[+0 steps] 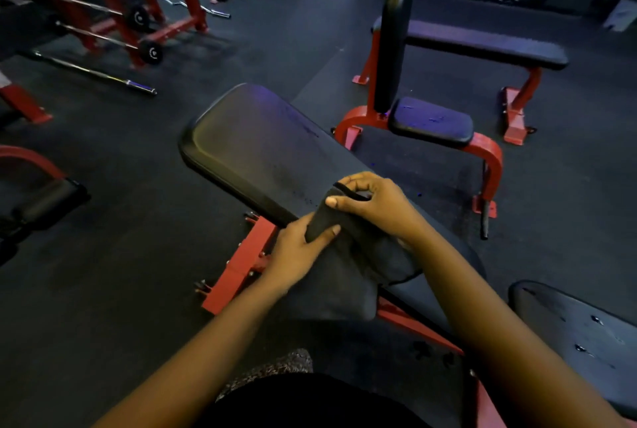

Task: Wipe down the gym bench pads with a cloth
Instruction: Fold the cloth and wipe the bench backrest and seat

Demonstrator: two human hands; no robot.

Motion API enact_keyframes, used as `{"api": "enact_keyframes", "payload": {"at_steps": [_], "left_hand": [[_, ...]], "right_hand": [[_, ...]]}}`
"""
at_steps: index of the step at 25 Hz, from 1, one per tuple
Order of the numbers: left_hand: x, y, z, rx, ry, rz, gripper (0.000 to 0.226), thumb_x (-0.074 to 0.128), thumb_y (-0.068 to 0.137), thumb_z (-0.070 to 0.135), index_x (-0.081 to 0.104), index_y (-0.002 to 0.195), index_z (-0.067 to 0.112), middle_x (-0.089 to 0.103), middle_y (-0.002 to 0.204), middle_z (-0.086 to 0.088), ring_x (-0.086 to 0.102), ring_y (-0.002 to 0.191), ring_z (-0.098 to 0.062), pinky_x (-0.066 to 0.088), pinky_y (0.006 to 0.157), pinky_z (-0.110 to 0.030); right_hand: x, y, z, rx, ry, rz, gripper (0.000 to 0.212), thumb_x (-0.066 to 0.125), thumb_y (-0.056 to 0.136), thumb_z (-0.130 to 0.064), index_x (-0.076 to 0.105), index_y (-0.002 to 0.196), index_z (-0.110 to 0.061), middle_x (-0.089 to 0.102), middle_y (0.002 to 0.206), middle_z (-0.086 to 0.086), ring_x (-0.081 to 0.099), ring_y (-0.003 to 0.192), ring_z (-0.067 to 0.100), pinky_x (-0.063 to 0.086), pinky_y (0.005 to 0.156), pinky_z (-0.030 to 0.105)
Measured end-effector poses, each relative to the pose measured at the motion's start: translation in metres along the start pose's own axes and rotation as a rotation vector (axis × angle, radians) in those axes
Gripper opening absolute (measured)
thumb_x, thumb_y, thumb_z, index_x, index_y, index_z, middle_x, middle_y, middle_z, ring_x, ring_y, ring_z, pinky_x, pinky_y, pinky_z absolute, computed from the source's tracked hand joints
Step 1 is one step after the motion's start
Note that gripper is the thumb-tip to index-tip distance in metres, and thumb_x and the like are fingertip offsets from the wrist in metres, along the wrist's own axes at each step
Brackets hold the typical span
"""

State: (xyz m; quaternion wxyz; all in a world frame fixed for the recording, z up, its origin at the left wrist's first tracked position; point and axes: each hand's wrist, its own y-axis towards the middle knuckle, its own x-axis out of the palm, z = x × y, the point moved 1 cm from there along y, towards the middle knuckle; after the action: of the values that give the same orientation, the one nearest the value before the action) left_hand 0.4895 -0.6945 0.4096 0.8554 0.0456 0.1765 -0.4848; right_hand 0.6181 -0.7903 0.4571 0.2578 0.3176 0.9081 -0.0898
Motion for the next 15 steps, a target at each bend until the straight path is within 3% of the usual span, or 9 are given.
{"api": "enact_keyframes", "payload": {"at_steps": [3, 4, 7, 9, 12, 15], "left_hand": [[-0.005, 0.012, 0.000, -0.226, -0.467, 0.126, 0.023, 0.057, 0.090, 0.021, 0.064, 0.110, 0.011, 0.069, 0.107, -0.011, 0.067, 0.090, -0.018, 0.056, 0.082, -0.034], [-0.010, 0.015, 0.000, -0.299, -0.619, 0.144, 0.024, 0.056, 0.091, 0.019, 0.063, 0.111, 0.009, 0.069, 0.106, -0.014, 0.067, 0.087, -0.019, 0.057, 0.077, -0.032], [-0.018, 0.022, 0.005, -0.411, -0.889, 0.073, 0.028, 0.051, 0.092, 0.026, 0.062, 0.114, 0.011, 0.070, 0.104, -0.011, 0.069, 0.088, -0.021, 0.056, 0.072, -0.032], [-0.021, 0.025, 0.013, -0.412, -0.910, -0.075, 0.041, 0.045, 0.091, 0.041, 0.061, 0.117, 0.014, 0.070, 0.108, -0.008, 0.068, 0.096, -0.018, 0.055, 0.078, -0.031], [-0.027, 0.031, 0.029, -0.366, -0.817, -0.221, 0.055, 0.045, 0.081, 0.051, 0.058, 0.121, 0.016, 0.068, 0.111, -0.007, 0.066, 0.099, -0.017, 0.053, 0.084, -0.033], [-0.050, 0.030, 0.038, -0.294, -0.509, -0.035, 0.037, 0.048, 0.088, 0.040, 0.058, 0.116, 0.018, 0.067, 0.110, -0.004, 0.064, 0.101, -0.018, 0.053, 0.086, -0.034]], "right_hand": [[0.013, -0.004, 0.014, 0.097, 0.066, 0.407, 0.020, 0.069, 0.082, -0.033, 0.065, 0.098, -0.023, 0.056, 0.101, -0.012, 0.051, 0.094, 0.000, 0.043, 0.092, 0.024], [0.026, -0.011, 0.019, 0.120, 0.122, 0.440, 0.025, 0.067, 0.083, -0.036, 0.065, 0.104, -0.023, 0.057, 0.105, -0.012, 0.051, 0.100, 0.001, 0.043, 0.097, 0.030], [0.072, -0.022, 0.029, 0.174, 0.239, 0.226, 0.062, 0.056, 0.077, -0.061, 0.046, 0.133, -0.035, 0.049, 0.133, -0.005, 0.045, 0.123, 0.006, 0.038, 0.107, 0.035], [0.084, -0.018, 0.027, 0.132, 0.305, 0.182, 0.073, 0.052, 0.075, -0.067, 0.027, 0.140, -0.046, 0.038, 0.143, -0.009, 0.038, 0.130, 0.005, 0.036, 0.107, 0.032], [0.072, -0.002, 0.028, 0.026, 0.411, 0.272, 0.051, 0.059, 0.085, -0.046, 0.035, 0.130, -0.050, 0.049, 0.126, -0.024, 0.049, 0.116, -0.006, 0.043, 0.095, 0.019], [0.058, 0.018, 0.024, -0.106, 0.286, 0.176, 0.044, 0.061, 0.088, -0.029, 0.046, 0.128, -0.039, 0.056, 0.122, -0.022, 0.053, 0.112, -0.006, 0.045, 0.094, 0.018]]}}
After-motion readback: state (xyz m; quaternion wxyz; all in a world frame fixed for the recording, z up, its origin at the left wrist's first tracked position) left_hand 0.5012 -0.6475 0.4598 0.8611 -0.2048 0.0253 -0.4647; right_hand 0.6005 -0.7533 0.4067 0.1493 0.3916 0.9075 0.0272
